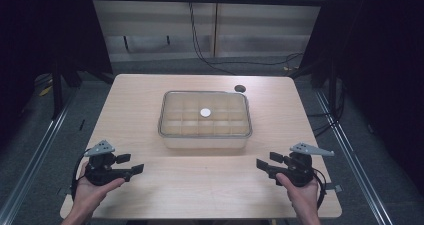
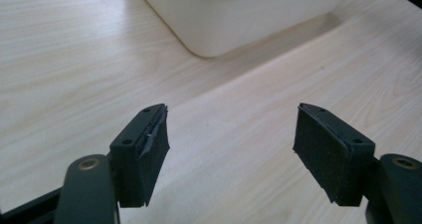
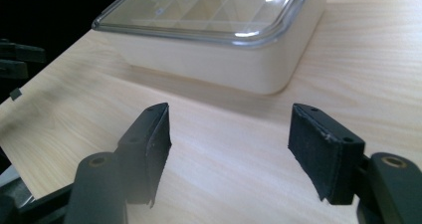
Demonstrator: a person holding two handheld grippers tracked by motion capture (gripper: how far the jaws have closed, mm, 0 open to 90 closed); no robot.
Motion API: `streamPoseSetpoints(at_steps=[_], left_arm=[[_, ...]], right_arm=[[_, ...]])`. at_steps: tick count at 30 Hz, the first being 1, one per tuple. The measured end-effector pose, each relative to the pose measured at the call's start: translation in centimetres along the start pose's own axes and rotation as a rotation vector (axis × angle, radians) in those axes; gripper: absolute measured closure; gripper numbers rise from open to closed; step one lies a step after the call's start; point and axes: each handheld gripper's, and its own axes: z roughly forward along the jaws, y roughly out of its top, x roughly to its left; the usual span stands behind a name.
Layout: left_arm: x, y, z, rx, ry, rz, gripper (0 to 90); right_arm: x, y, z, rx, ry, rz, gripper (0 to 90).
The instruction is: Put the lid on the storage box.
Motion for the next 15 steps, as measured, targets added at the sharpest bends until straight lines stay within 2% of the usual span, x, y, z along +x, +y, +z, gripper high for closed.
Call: streamPoseSetpoints(at_steps=[5,8,12,15], left_arm=[[-0.5,-1.6,-0.1,0.021,0.01,-0.001,29.3],[-0.6,-2.4,0.2,0.045,0.006,-0.002,29.2],[-1.0,-3.0,0.7,0.082,-0.001,0.008,29.3],[-1.2,-3.0,0.6,0.067,-0.006,0.005,29.2]], right_arm=[[-0.1,-1.4,-0.8,0.013,-0.031,0.001,31.8],[-0.3,-2.4,-1.4,-0.006,-0.04,0.023,30.8],[-0.9,-3.2,-1.6,-0.037,-0.067,0.03,29.1],[-0.9,-3.6,-1.4,-0.035,-0.064,0.043,27.8]])
